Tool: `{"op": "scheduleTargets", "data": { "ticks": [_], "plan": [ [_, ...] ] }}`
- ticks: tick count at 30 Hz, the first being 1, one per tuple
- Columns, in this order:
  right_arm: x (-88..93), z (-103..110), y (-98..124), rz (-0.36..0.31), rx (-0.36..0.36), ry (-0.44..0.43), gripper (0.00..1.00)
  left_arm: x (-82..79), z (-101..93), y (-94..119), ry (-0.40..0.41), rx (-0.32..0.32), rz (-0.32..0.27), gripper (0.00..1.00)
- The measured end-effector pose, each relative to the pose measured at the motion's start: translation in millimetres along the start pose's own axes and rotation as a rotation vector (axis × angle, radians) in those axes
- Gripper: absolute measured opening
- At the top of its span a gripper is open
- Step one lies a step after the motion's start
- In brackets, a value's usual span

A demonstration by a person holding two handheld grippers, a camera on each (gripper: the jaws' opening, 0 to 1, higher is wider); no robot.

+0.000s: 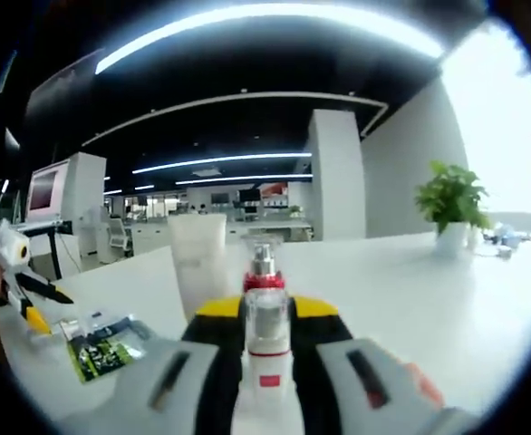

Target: Arrange the skincare products in the storage area until every visible bottle or jar stands upright without overlapping.

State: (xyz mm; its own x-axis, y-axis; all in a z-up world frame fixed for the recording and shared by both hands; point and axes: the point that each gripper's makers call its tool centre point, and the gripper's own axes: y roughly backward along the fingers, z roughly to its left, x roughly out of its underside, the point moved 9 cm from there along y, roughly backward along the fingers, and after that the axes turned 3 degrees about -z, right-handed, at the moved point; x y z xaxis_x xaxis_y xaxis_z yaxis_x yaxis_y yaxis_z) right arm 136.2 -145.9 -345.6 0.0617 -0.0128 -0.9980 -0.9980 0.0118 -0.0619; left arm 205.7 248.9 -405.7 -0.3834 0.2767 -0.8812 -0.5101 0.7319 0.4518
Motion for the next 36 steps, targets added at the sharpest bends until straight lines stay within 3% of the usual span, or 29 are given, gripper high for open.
{"op": "scheduleTargets", "data": {
  "ticks": [36],
  "plan": [
    [12.8,1.2,4.7,-0.021,0.026,-0.006,0.19,2.9,-4.0,1.6,-0.001,-0.005,0.008,0.93]
  ]
}}
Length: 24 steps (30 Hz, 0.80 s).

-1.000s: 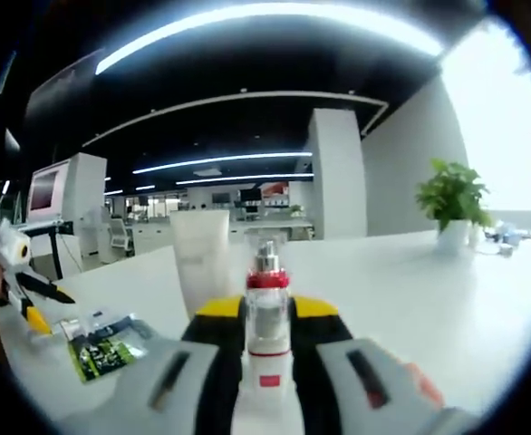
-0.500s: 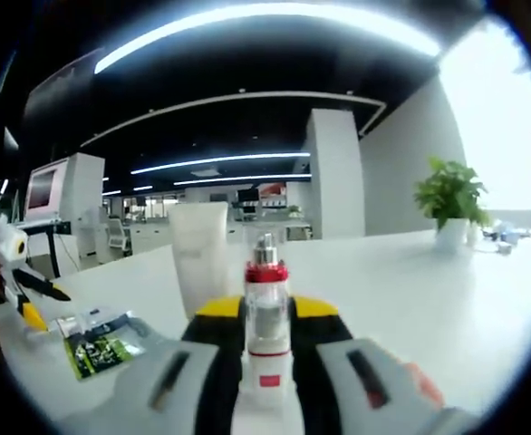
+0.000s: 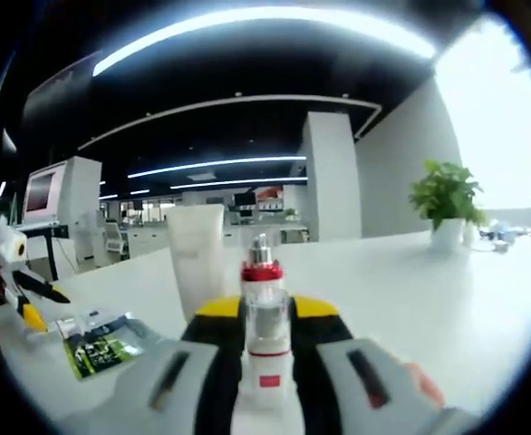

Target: Arrange the skincare products in the storage area until every visible bottle or jar stands upright without overlapping.

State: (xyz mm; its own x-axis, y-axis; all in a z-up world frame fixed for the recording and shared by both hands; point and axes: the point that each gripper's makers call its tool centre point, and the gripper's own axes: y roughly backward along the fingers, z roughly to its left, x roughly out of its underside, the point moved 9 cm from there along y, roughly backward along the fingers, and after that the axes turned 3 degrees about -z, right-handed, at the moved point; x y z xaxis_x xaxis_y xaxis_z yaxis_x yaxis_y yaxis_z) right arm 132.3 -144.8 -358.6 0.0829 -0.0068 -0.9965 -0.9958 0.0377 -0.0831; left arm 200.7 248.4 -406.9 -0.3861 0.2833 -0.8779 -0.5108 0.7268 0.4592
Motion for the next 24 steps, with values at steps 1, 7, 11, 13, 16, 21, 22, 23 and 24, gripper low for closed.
{"op": "scheduleTargets", "data": {
  "ticks": [1,7,11,13,16,21,22,23,24],
  "plan": [
    [0.1,0.2,0.3,-0.001,-0.001,0.007,0.19,0.1,-0.1,0.1,-0.001,0.000,0.000,0.93],
    [0.2,2.8,1.1,-0.004,-0.008,0.020,0.19,0.8,0.3,1.3,0.000,-0.004,0.002,0.93],
    [0.1,4.0,1.1,-0.003,-0.008,0.023,0.19,0.2,-0.4,1.6,0.002,-0.003,-0.002,0.93],
    [0.4,5.2,1.3,-0.007,-0.013,0.017,0.20,-0.1,-0.8,1.4,0.000,-0.003,-0.003,0.93],
    [2.8,5.3,1.2,0.003,-0.003,0.014,0.26,0.3,-0.8,1.3,-0.001,-0.003,0.000,0.93],
    [5.9,6.8,1.0,0.016,-0.010,0.016,0.26,0.8,0.6,1.7,0.000,-0.005,0.001,0.93],
    [6.4,7.1,0.8,0.019,-0.009,0.017,0.26,0.6,2.3,1.6,0.000,-0.004,0.000,0.93],
    [6.6,7.4,0.8,0.019,-0.010,0.017,0.26,0.3,2.9,1.7,0.001,-0.004,-0.001,0.93],
    [6.9,7.9,0.4,0.020,-0.010,0.017,0.26,0.1,3.4,1.8,0.001,-0.005,-0.002,0.93]
  ]
}}
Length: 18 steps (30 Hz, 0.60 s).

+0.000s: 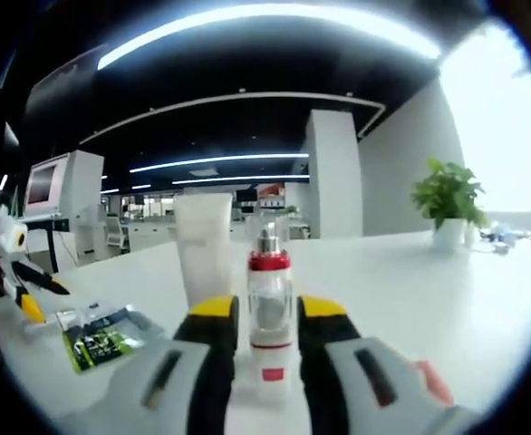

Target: Arrange the skincare products in the storage area until every visible bottle or jar stands upright without overlapping.

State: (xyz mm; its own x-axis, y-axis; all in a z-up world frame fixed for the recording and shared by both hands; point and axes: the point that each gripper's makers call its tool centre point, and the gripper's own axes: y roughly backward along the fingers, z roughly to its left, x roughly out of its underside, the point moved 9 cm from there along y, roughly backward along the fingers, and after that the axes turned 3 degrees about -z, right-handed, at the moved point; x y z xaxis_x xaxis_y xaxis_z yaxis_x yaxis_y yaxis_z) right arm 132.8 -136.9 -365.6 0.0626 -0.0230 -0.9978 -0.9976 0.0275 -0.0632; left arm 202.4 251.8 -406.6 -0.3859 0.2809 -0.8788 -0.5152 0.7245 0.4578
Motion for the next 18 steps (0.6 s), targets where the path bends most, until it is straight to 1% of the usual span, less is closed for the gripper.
{"op": "scheduleTargets", "data": {
  "ticks": [5,8,10,12,13,16,18],
  "plan": [
    [1.6,0.6,-1.8,0.006,0.001,0.003,0.27,-0.8,0.9,0.2,0.000,0.000,-0.003,0.93],
    [1.9,-0.2,-2.2,0.008,0.003,0.004,0.29,-0.7,1.2,0.1,0.001,0.001,-0.004,0.93],
    [1.9,-1.3,-2.1,0.007,0.008,0.007,0.33,-0.6,1.7,-0.1,-0.001,0.001,-0.001,0.93],
    [1.8,-2.6,-2.3,0.007,0.015,0.006,0.39,-1.0,2.3,-0.1,-0.002,0.001,-0.002,0.93],
    [1.3,-3.0,-2.4,0.004,0.016,0.005,0.41,-1.4,2.5,-0.1,-0.001,0.001,-0.005,0.93],
    [-4.5,-3.2,-1.2,-0.027,0.021,0.006,0.46,-1.8,3.4,-0.2,-0.002,0.000,-0.005,0.93],
    [-6.5,-3.7,-2.0,-0.031,0.027,0.017,0.51,-1.3,3.7,-0.5,-0.002,0.000,-0.002,0.93]
  ]
}}
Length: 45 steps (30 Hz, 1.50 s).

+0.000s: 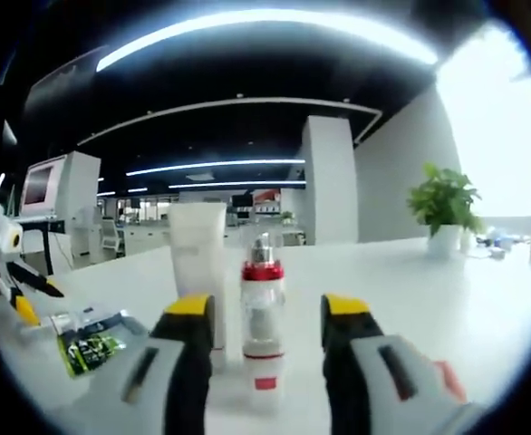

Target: Arrange the skincare products in the storage area until every visible bottle or jar stands upright without overlapping.

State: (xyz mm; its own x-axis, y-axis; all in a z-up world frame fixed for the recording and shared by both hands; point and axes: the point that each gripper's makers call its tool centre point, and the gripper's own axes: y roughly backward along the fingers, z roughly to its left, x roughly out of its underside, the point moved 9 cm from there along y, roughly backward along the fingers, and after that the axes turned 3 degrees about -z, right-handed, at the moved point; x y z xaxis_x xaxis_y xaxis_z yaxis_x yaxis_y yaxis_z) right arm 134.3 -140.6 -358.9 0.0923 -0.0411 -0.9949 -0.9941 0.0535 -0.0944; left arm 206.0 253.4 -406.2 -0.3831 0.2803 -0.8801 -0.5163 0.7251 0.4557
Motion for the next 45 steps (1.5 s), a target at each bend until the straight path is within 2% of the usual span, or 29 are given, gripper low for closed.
{"op": "scheduleTargets", "data": {
  "ticks": [4,10,14,16,26,45],
  "plan": [
    [-1.0,-0.4,-2.3,-0.008,0.004,-0.006,0.62,0.4,0.1,-0.6,-0.001,0.002,0.003,0.93],
    [-7.9,5.0,-2.9,-0.064,-0.035,-0.012,0.67,-0.2,-0.1,0.1,0.001,-0.003,-0.003,0.93],
    [-12.5,2.0,-3.7,-0.102,0.015,-0.001,0.91,0.2,0.6,0.8,0.003,-0.005,-0.003,0.93],
    [-14.4,1.9,-3.5,-0.124,0.012,-0.010,0.97,0.7,0.8,1.0,0.006,-0.005,-0.002,0.93],
    [-13.4,7.5,-7.7,-0.118,-0.058,-0.025,1.00,1.2,1.4,1.8,0.006,-0.007,-0.001,0.93],
    [-19.1,2.5,-5.7,-0.121,-0.038,-0.050,1.00,3.5,-3.6,5.4,0.016,-0.011,-0.009,0.94]
  ]
}}
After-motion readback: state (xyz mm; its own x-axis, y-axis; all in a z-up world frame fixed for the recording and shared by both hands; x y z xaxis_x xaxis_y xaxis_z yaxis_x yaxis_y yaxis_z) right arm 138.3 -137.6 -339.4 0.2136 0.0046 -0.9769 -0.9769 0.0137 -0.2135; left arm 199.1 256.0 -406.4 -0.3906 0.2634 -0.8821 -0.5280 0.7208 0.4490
